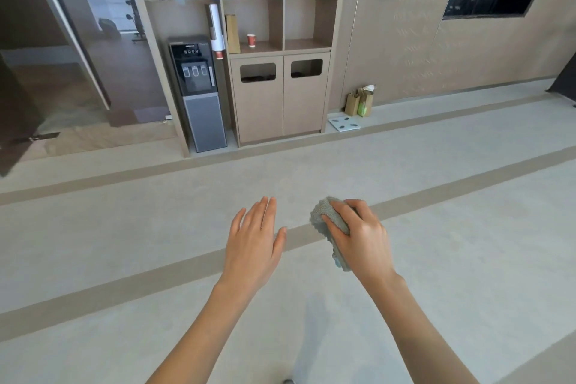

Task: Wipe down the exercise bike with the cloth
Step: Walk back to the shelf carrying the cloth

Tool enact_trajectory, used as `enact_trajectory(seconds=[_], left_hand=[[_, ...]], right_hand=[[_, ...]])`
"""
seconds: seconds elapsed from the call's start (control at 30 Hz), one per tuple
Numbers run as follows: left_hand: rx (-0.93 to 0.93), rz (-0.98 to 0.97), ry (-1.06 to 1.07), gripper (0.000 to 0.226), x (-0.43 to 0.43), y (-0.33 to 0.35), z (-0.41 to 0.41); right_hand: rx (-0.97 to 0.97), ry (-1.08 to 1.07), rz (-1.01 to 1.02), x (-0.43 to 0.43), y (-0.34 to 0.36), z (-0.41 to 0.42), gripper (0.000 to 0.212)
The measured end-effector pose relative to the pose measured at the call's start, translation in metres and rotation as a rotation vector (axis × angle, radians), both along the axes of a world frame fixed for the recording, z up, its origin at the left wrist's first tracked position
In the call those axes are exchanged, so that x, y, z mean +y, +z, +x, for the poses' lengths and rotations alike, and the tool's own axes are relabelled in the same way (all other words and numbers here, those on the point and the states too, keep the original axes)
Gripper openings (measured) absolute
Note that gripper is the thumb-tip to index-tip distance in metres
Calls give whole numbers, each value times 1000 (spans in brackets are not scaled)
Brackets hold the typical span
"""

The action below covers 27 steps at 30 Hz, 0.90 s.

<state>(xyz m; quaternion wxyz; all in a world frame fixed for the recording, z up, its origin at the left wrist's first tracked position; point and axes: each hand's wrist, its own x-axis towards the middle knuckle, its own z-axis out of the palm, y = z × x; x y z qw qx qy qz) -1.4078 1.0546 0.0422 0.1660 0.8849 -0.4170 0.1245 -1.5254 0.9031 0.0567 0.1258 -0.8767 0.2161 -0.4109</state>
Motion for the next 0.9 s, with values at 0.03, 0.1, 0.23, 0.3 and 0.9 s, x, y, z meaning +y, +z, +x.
enact_trajectory(seconds=[0.03, 0.1, 0.23, 0.3, 0.9], left_hand=[[-5, -5, -1, 53, -20, 2, 20], [-15, -3, -4, 53, -58, 7, 58], [-10, 15, -9, 52, -125, 13, 122], [-5, 21, -14, 52, -155, 13, 152], [5, -10, 175, 49, -474, 9, 452]], right_hand=[[0, -6, -3, -19, 2, 19, 22], [0, -10, -2, -54, 4, 56, 22], [3, -17, 19, -117, 5, 122, 21], [6, -26, 27, -147, 3, 153, 21], [19, 115, 53, -487, 0, 471, 21]])
